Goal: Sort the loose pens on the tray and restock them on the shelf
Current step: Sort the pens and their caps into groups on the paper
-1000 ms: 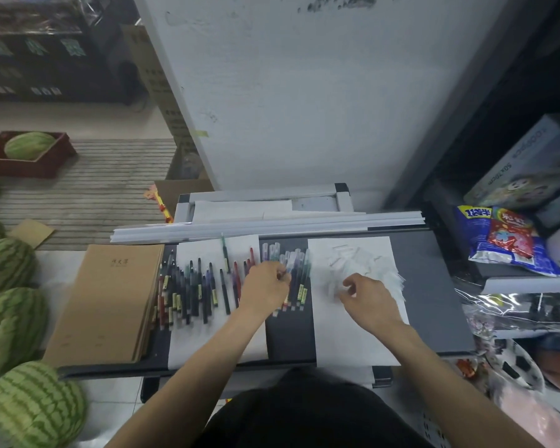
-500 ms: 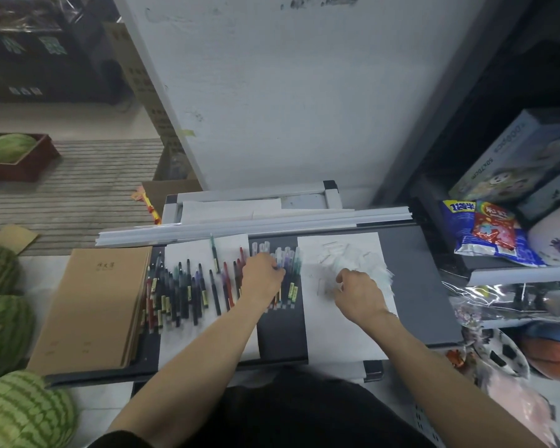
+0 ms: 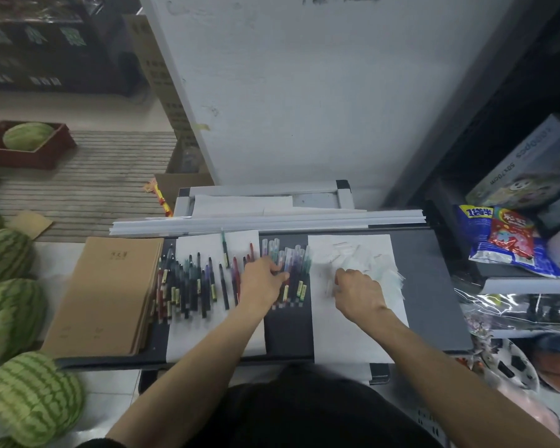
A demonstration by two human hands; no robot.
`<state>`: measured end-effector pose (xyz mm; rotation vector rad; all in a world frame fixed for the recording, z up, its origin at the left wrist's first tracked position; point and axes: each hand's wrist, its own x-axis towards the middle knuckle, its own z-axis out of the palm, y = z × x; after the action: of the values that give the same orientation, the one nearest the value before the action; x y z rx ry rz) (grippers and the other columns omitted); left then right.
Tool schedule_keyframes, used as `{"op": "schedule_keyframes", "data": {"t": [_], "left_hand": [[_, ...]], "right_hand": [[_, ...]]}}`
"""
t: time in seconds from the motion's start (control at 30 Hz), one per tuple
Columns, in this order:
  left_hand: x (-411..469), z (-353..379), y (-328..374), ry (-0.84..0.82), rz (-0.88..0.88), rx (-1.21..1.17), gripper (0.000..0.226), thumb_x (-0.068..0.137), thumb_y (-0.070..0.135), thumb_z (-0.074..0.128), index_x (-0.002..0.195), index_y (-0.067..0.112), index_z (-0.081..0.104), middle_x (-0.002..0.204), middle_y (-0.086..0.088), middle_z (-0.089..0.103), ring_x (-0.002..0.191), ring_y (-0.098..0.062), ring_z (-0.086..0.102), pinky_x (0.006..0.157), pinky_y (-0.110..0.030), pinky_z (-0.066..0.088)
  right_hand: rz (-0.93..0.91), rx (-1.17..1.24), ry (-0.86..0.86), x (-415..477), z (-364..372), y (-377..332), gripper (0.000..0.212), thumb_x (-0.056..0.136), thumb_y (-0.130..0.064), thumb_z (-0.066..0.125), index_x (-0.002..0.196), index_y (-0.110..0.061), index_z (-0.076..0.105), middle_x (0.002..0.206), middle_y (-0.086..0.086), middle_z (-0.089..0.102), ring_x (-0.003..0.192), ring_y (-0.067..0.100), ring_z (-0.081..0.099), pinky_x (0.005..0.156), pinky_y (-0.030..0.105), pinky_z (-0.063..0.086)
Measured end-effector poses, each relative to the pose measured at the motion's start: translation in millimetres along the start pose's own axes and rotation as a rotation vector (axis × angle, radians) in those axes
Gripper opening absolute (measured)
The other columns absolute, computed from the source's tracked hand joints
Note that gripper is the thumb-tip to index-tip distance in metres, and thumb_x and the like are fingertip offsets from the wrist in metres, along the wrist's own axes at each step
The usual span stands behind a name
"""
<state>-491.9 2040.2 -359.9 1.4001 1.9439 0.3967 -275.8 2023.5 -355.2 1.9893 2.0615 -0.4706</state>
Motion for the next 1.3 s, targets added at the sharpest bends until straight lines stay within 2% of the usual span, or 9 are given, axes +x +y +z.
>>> {"op": "schedule_keyframes", "data": {"t": [0.2, 0.3, 0.47, 0.63, 0.77, 0.9, 1.03, 1.2, 1.3], "left_hand": [[-9.6, -33.9, -33.4, 0.088, -0.065, 0.105, 0.012, 0.097, 0.023, 0.069, 0.094, 0.012, 0.070, 0.085, -0.005, 0.074, 0.071, -0.019, 0.070, 0.071, -0.035, 0.060], [-18.0, -49.8, -54.5, 0.118, -0.131, 0.111, 0.012, 0.097, 0.022, 0.069, 0.091, 0.013, 0.066, 0.075, 0.005, 0.066, 0.063, -0.014, 0.068, 0.059, -0.025, 0.052], [-16.7, -51.8, -69.1, 0.069, -0.178, 0.150, 0.040, 0.093, 0.027, 0.077, 0.060, 0.010, 0.061, 0.052, 0.002, 0.061, 0.045, -0.009, 0.058, 0.049, -0.021, 0.043], [-8.5, -51.9, -66.3, 0.023, -0.227, 0.144, 0.034, 0.089, 0.031, 0.081, 0.065, 0.009, 0.072, 0.056, -0.003, 0.069, 0.051, -0.017, 0.068, 0.054, -0.030, 0.060], [-10.5, -54.7, -67.8, -0.005, -0.227, 0.144, 0.039, 0.092, 0.036, 0.078, 0.063, 0.011, 0.069, 0.057, -0.002, 0.067, 0.053, -0.017, 0.065, 0.056, -0.026, 0.053], [-19.9, -65.1, -70.5, 0.016, -0.160, 0.181, 0.031, 0.095, 0.038, 0.071, 0.073, 0.017, 0.068, 0.065, 0.002, 0.069, 0.064, -0.017, 0.068, 0.059, -0.026, 0.051], [-39.4, -84.3, -55.2, 0.023, 0.020, 0.108, 0.015, 0.096, 0.034, 0.069, 0.094, 0.020, 0.073, 0.082, 0.008, 0.073, 0.078, -0.012, 0.069, 0.075, -0.030, 0.056], [-79.8, -105.3, -20.2, -0.036, 0.243, -0.031, 0.008, 0.101, 0.025, 0.063, 0.093, 0.023, 0.064, 0.073, 0.009, 0.071, 0.065, -0.008, 0.066, 0.063, -0.023, 0.051], [-98.9, -113.3, -1.2, -0.085, 0.377, -0.074, 0.010, 0.105, 0.028, 0.056, 0.097, 0.029, 0.062, 0.072, 0.008, 0.063, 0.059, -0.011, 0.054, 0.056, -0.026, 0.043]], "right_hand": [[-0.041, 0.037, 0.049, 0.6, -8.7, -6.8, 0.028, 0.098, -0.018, 0.051, 0.123, -0.014, 0.062, 0.118, 0.005, 0.067, 0.102, 0.029, 0.067, 0.081, 0.036, 0.052], [-0.104, 0.054, 0.083, -1.5, -14.1, -18.4, 0.027, 0.099, -0.022, 0.050, 0.122, -0.017, 0.064, 0.120, 0.002, 0.065, 0.104, 0.029, 0.067, 0.082, 0.037, 0.051], [-0.196, 0.111, 0.108, -9.0, -16.2, -40.0, 0.020, 0.098, -0.028, 0.050, 0.109, -0.020, 0.065, 0.109, -0.002, 0.065, 0.094, 0.026, 0.065, 0.071, 0.034, 0.047], [-0.216, 0.398, 0.041, -11.6, -18.8, -48.8, 0.015, 0.098, -0.032, 0.057, 0.104, -0.025, 0.070, 0.101, -0.010, 0.068, 0.089, 0.015, 0.064, 0.076, 0.032, 0.055], [-0.121, 0.676, -0.002, -14.0, -19.4, -50.8, 0.011, 0.095, -0.032, 0.068, 0.101, -0.026, 0.074, 0.092, -0.013, 0.071, 0.083, 0.005, 0.065, 0.077, 0.023, 0.054], [-0.068, 1.079, -0.038, -23.6, -33.2, -51.5, 0.007, 0.092, -0.026, 0.076, 0.098, -0.024, 0.079, 0.093, -0.010, 0.076, 0.082, 0.007, 0.072, 0.076, 0.020, 0.055], [-0.109, 1.476, -0.113, -40.9, -53.0, -48.8, 0.010, 0.097, -0.010, 0.072, 0.106, -0.007, 0.074, 0.094, 0.012, 0.078, 0.092, 0.029, 0.076, 0.084, 0.037, 0.059], [-0.221, 1.513, -0.116, -57.7, -80.3, -44.8, 0.011, 0.101, -0.007, 0.065, 0.110, -0.004, 0.069, 0.088, 0.014, 0.074, 0.080, 0.028, 0.070, 0.087, 0.045, 0.057], [-0.295, 1.471, -0.064, -66.8, -98.6, -43.6, 0.010, 0.099, -0.011, 0.067, 0.105, -0.009, 0.075, 0.076, 0.008, 0.066, 0.072, 0.022, 0.061, 0.075, 0.032, 0.053]]}}
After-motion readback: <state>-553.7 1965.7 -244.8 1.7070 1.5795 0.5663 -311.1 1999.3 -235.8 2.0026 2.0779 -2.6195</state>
